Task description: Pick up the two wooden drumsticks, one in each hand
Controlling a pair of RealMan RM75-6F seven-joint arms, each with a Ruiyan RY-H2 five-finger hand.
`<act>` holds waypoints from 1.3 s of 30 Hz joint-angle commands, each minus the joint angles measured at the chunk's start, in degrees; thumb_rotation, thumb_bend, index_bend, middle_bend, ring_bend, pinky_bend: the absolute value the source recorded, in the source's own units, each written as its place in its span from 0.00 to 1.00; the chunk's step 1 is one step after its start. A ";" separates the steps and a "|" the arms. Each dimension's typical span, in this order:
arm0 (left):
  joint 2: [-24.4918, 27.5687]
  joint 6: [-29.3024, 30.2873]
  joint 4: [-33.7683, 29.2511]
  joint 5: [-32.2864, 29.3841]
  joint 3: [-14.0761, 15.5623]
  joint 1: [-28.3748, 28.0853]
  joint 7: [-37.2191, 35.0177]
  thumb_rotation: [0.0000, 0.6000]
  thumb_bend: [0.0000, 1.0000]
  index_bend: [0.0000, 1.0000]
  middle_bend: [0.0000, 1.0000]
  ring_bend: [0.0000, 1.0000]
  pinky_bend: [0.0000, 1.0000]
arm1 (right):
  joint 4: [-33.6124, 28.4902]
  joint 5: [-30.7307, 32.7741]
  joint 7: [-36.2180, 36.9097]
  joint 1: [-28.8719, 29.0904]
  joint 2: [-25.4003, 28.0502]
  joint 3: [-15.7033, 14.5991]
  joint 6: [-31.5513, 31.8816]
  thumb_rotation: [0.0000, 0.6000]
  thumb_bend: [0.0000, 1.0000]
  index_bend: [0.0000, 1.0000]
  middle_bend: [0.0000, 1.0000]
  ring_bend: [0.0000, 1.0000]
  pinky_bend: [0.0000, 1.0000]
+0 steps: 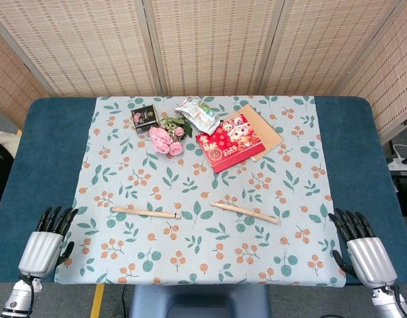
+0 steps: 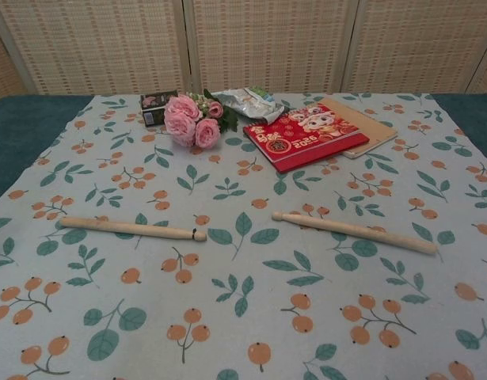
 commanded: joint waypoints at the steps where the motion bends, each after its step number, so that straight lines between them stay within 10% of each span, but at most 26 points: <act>1: -0.82 -0.57 0.10 0.49 0.44 -0.19 1.33 1.00 0.42 0.00 0.09 0.03 0.04 | 0.09 0.01 0.08 0.00 -0.12 -0.11 -0.13 1.00 0.32 0.00 0.00 0.00 0.00; 39: -23.86 -15.13 20.32 -2.60 -5.85 -15.30 8.34 1.00 0.42 0.19 0.30 0.07 0.04 | 0.10 6.16 -4.50 1.56 -2.30 2.22 -3.08 1.00 0.32 0.00 0.00 0.00 0.00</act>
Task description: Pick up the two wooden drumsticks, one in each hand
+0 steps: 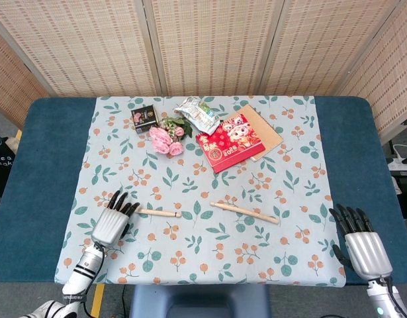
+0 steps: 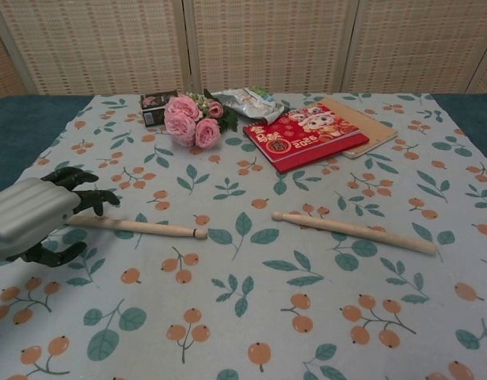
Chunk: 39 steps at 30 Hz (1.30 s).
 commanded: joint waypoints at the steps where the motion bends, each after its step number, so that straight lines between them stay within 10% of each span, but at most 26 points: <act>1: -0.37 0.85 0.37 0.48 0.27 -0.34 0.68 1.00 0.42 0.19 0.30 0.07 0.04 | -0.06 0.41 -0.20 0.11 0.04 0.08 -0.27 1.00 0.32 0.00 0.00 0.00 0.00; 18: -1.92 -1.80 3.66 -2.70 0.25 -2.63 -1.38 1.00 0.42 0.31 0.28 0.07 0.04 | -0.22 1.56 -0.82 0.81 -0.04 0.00 -1.74 1.00 0.32 0.00 0.00 0.00 0.00; 39: -4.41 -0.63 8.20 -3.79 0.37 -4.35 1.98 1.00 0.42 0.58 0.64 0.28 0.04 | -0.26 2.47 -1.35 0.93 -0.20 0.07 -1.69 1.00 0.31 0.00 0.00 0.00 0.00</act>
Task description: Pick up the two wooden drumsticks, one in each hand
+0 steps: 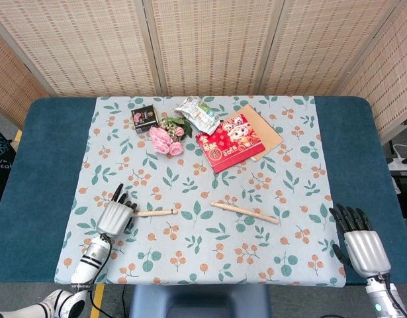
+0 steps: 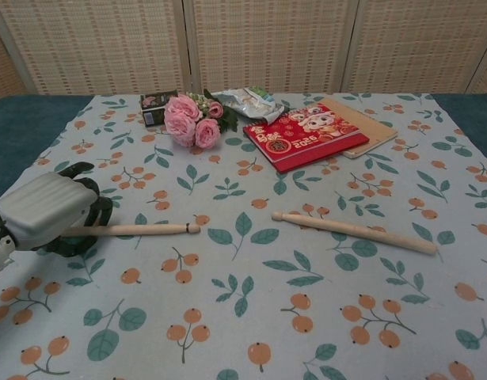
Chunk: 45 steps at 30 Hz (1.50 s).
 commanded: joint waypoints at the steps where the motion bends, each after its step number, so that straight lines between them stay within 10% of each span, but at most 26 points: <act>1: -0.26 1.02 0.57 0.54 0.21 0.09 -0.85 1.00 0.42 0.60 0.66 0.29 0.04 | 0.05 -0.01 -0.15 0.02 -0.06 -0.09 -0.10 1.00 0.31 0.00 0.00 0.00 0.00; 13: -1.81 8.93 6.09 6.50 1.84 0.23 -10.69 1.00 0.54 0.83 0.86 0.43 0.07 | 0.37 1.28 -6.80 3.08 -6.20 1.90 -3.03 1.00 0.31 0.01 0.00 0.00 0.00; 23: -1.29 11.71 8.36 8.93 3.00 0.21 -14.01 1.00 0.54 0.83 0.87 0.43 0.07 | -3.73 11.75 -29.41 10.11 -17.97 7.91 -7.00 1.00 0.31 0.29 0.22 0.00 0.00; 45: 2.94 13.86 6.93 10.12 3.72 0.82 -16.07 1.00 0.54 0.84 0.86 0.44 0.07 | 4.19 35.39 -49.95 23.05 -36.49 13.48 -5.45 1.00 0.31 0.35 0.29 0.02 0.00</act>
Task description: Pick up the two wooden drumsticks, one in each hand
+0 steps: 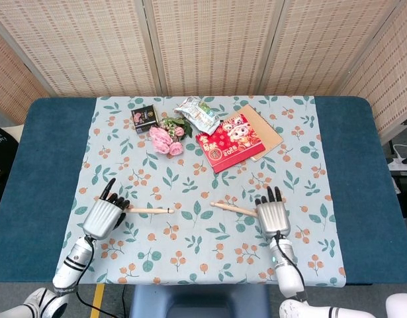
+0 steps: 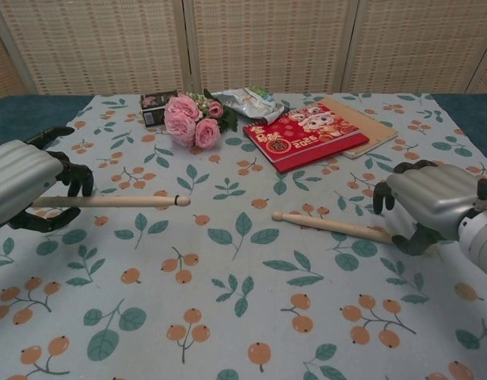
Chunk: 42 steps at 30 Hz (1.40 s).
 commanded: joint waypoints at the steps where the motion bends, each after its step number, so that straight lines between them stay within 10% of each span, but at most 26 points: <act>1: 0.20 0.13 -0.03 -0.04 0.01 0.13 -0.28 1.00 0.54 0.84 0.86 0.44 0.07 | 0.75 1.52 -1.27 1.19 -1.23 -0.09 0.94 1.00 0.31 0.36 0.30 0.02 0.00; 30: -0.21 -0.11 1.68 -0.46 -0.06 0.54 0.03 1.00 0.54 0.84 0.86 0.44 0.07 | 6.23 8.16 -5.71 7.63 -5.98 -3.45 3.39 1.00 0.31 0.57 0.42 0.18 0.00; 42: 0.34 -0.02 0.70 -0.49 -0.09 0.65 0.93 1.00 0.54 0.85 0.87 0.44 0.07 | 6.20 6.40 -4.34 7.84 -5.41 -5.27 4.65 1.00 0.34 0.85 0.68 0.38 0.00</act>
